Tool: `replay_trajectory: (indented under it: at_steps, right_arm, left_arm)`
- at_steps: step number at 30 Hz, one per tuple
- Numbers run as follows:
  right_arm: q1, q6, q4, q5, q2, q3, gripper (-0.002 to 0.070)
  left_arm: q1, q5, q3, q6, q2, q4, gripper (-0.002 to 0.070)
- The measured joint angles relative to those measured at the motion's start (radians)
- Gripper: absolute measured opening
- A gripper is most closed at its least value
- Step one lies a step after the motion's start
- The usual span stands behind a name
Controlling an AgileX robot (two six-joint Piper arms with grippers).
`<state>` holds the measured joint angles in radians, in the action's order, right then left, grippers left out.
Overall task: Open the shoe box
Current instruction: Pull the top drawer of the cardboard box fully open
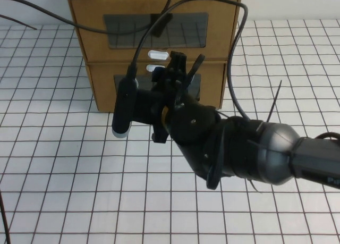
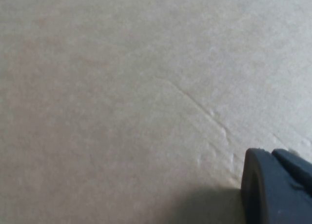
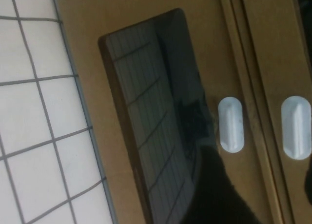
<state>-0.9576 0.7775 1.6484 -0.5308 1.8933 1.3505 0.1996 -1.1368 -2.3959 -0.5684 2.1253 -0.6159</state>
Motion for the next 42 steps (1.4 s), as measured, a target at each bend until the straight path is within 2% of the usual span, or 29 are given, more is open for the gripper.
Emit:
replay_trajectory:
  at_steps: [17,42]
  right_arm:
    - [0.023,-0.037,0.006,-0.062,0.087,0.129,0.0355]
    - [0.074,-0.037,0.008,-0.002,0.144,0.196,0.0355]
  left_arm:
    - [0.002,0.000,0.000,0.000,0.000,0.012,-0.0002]
    - [0.006,0.000,-0.001,0.001,0.000,0.022,-0.0002]
